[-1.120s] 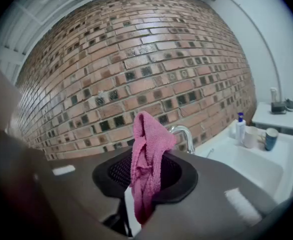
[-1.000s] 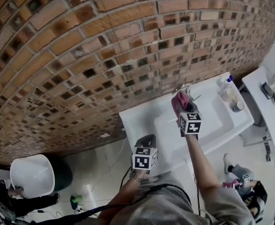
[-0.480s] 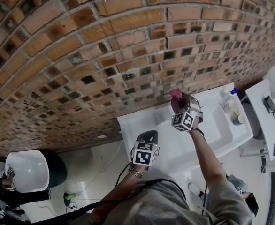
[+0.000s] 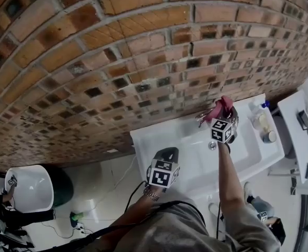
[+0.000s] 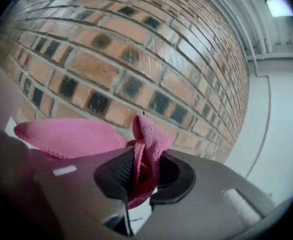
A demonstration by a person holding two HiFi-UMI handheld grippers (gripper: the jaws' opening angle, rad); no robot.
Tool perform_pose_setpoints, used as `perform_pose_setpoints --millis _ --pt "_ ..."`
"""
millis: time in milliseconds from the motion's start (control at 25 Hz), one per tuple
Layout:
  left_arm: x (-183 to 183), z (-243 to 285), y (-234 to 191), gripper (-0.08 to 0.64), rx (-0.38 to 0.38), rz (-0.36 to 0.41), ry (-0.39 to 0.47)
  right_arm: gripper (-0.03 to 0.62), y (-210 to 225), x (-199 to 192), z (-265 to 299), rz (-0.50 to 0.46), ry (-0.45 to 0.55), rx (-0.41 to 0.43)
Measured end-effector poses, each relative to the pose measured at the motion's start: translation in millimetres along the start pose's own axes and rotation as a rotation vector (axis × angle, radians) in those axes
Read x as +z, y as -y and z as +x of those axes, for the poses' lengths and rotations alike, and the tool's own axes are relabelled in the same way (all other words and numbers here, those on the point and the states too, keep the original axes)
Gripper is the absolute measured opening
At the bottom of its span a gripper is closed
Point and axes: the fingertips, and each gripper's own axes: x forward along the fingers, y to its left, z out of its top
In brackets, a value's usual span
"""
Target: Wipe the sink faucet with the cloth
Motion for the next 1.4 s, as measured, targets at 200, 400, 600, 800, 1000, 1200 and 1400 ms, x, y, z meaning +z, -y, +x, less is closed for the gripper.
perform_pose_setpoints --millis 200,400,600,800,1000,1200,1400 --pt "-7 6 -3 0.017 -0.004 -0.013 -0.021 0.052 -9 -67 14 0.183 -0.241 0.014" --pt "-11 11 4 0.017 -0.024 -0.012 -0.04 0.067 -77 -106 -11 0.194 -0.38 0.238" --pt "-18 15 3 0.017 -0.029 -0.012 -0.063 0.058 -83 -38 -13 0.413 -0.159 0.331" --pt "-24 14 6 0.017 -0.031 -0.004 -0.078 0.044 -99 -1 -31 0.022 0.089 0.329" --pt "-23 17 3 0.017 -0.033 0.003 -0.079 0.034 -135 -9 -58 -0.522 0.222 0.353" --pt "-26 21 14 0.017 -0.061 0.018 -0.091 0.037 -119 -31 -45 -0.566 0.18 0.356" --pt "-28 21 12 0.017 -0.061 0.018 -0.1 0.035 -58 -48 -17 -0.34 0.046 0.256"
